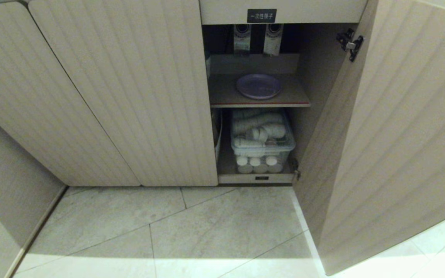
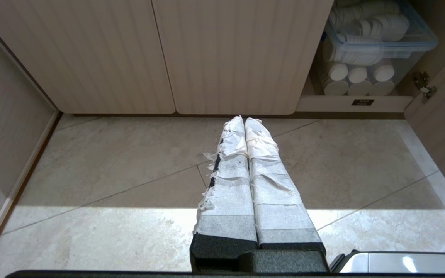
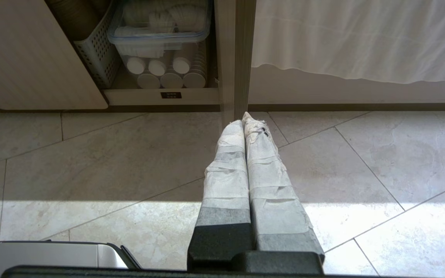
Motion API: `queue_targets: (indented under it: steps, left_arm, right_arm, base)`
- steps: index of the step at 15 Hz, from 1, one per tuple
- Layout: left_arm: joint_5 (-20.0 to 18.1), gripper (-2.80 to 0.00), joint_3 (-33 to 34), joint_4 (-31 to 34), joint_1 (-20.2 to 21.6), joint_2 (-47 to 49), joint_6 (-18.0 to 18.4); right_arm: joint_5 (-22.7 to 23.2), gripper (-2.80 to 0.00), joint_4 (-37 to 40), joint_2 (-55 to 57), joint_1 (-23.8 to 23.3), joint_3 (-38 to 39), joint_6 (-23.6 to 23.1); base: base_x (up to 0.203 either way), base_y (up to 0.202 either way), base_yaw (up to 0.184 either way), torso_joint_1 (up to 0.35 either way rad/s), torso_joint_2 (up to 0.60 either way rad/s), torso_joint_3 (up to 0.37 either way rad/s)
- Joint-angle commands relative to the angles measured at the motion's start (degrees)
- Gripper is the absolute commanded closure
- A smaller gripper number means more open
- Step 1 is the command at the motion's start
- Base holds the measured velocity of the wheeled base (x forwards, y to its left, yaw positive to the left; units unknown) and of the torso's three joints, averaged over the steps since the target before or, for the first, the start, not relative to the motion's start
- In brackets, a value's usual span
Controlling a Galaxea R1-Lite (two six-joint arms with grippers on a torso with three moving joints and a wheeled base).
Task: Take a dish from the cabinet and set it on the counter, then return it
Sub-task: Take the plate from the cabinet
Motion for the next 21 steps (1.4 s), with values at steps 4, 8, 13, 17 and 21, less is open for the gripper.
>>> queue_targets:
  steps: [4, 8, 13, 17, 21]
  left_arm:
    - [-0.02, 0.0, 0.0, -0.02, 0.0, -0.02, -0.03]
    - [-0.02, 0.0, 0.0, -0.02, 0.0, -0.02, 0.05]
    - [-0.02, 0.0, 0.0, -0.02, 0.0, -0.02, -0.03]
    - [-0.02, 0.0, 0.0, -0.02, 0.0, -0.02, -0.03]
    - [-0.02, 0.0, 0.0, -0.02, 0.0, -0.02, 0.06]
  right_arm:
    - [0.0, 0.0, -0.07, 0.07, -0.02, 0.0, 0.0]
    - [0.0, 0.0, -0.02, 0.07, 0.03, 0.0, 0.0]
    - [0.0, 0.0, -0.02, 0.07, 0.03, 0.0, 0.0]
    - [0.0, 0.0, -0.02, 0.07, 0.03, 0.0, 0.0]
    - [0.0, 0.0, -0.02, 0.07, -0.03, 0.0, 0.0]
  base:
    - [0.0, 0.0, 0.0, 0.0, 0.0, 0.0]
    - [0.0, 0.0, 0.0, 0.0, 0.0, 0.0]
    - [0.0, 0.0, 0.0, 0.0, 0.0, 0.0]
    - [0.0, 0.0, 0.0, 0.0, 0.0, 0.0]
    - [0.0, 0.0, 0.0, 0.0, 0.0, 0.0]
